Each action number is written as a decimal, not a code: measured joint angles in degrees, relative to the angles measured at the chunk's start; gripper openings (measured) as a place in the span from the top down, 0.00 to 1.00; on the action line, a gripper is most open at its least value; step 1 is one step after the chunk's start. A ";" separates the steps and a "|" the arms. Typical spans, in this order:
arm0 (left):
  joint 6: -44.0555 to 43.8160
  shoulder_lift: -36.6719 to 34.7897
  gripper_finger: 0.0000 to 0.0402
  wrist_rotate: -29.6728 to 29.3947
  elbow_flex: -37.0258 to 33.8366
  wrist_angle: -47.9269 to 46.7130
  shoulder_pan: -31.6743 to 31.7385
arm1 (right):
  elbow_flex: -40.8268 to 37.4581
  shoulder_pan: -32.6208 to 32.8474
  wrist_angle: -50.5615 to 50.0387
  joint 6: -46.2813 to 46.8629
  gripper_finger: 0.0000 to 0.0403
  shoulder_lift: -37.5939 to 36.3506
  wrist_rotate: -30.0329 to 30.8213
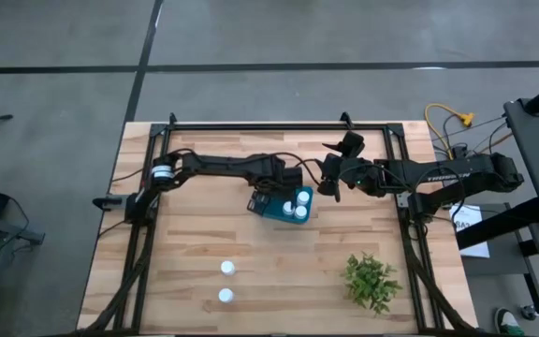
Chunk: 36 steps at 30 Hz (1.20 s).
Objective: Pick and place pill bottles into a basket
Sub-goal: Put the white pill bottle into the blue bin
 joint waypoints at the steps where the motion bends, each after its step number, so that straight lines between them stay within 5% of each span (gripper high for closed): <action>1: 0.00 0.00 0.61 -0.10 -0.02 0.02 0.14 | 0.00 0.00 0.00 0.01 0.44 0.00 -0.01; 21: -0.06 0.07 0.61 -0.07 -1.73 1.07 1.63 | 0.00 0.02 0.00 0.39 0.44 0.00 -0.01; 28: -0.20 0.07 0.46 -1.54 -1.75 1.81 1.63 | 0.00 0.02 0.00 0.39 0.44 0.00 -0.01; 36: -0.29 0.09 0.45 -1.54 -1.75 1.84 1.63 | 0.00 0.02 -0.07 0.37 0.44 0.00 -0.01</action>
